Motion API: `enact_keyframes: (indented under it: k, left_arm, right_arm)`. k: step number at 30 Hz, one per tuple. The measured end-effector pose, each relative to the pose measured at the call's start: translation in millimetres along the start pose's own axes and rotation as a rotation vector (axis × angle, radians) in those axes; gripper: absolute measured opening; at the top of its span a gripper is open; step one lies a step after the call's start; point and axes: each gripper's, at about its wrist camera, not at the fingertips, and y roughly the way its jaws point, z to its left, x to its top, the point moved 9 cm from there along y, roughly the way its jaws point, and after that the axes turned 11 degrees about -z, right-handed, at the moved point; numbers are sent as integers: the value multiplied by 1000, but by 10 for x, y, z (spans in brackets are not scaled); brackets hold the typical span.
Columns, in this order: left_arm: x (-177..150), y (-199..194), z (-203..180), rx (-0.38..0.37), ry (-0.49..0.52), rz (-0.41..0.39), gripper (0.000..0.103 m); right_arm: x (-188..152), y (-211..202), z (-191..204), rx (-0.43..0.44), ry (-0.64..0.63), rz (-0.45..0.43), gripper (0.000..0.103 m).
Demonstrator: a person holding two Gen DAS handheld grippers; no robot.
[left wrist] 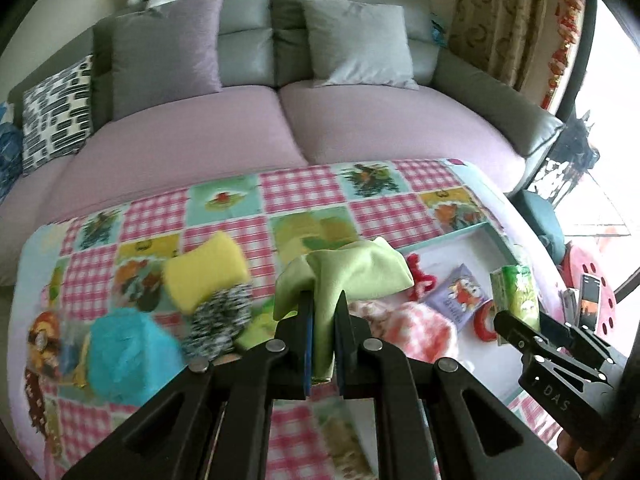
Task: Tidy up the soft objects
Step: 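Lift the green cloth and tissue pack and carry both over the white tray, then lower the cloth and tissue pack into the tray and open both tools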
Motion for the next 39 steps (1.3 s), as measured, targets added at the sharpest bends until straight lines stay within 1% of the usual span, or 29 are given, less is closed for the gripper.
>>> enact_keyframes:
  k: [2,6,9,14,19,21,26,30,32,33,35,36,37,39]
  left_arm:
    - [-32,126,-154,-22,12,5,9]
    - [-129,335,-342,-48,34,22,9]
    - [-212,494,-404,-57,30,49,9]
    - [-375,702,-486,-79,28,92,9]
    - [-562,834,-530,-95,12,151,9]
    - [-606,868,-553,-98,14,161,9]
    - [-701,936,-582,-106,6,189,9]
    - [-713,932,-571,-117,-13,192,10]
    - [-710,913,-568,-121,-22,202,10]
    - [-709,898,-572,-125,-25,208,12]
    - [-714,870,-585,-130,-24,220,25]
    - [-716,851,-585,-130,-21,222,36]
    - [-710,829,-584,-129,-17,220,42]
    - [-686,786,-577,-122,-7,214,42]
  right_arm:
    - [-19,42,-141,-23,25,9,49]
    - [-79,122,-421,-89,56,29,49]
    - [-148,182,-610,-117,88,48,49]
    - [-291,289,-816,-162,111,94,49]
    - [-420,407,-850,-168,107,145,50]
    - [-484,442,-844,-170,103,167,50]
    - [-517,434,-832,-174,96,174,50]
    - [-538,425,-828,-178,92,179,50]
    - [-538,428,-827,-179,91,182,52]
    - [-538,428,-823,-178,90,183,53]
    - [-520,438,-827,-174,89,184,58]
    - [-511,428,-819,-171,88,181,59]
    - [-499,420,-810,-169,86,177,59]
    - [-483,406,-794,-170,81,170,59]
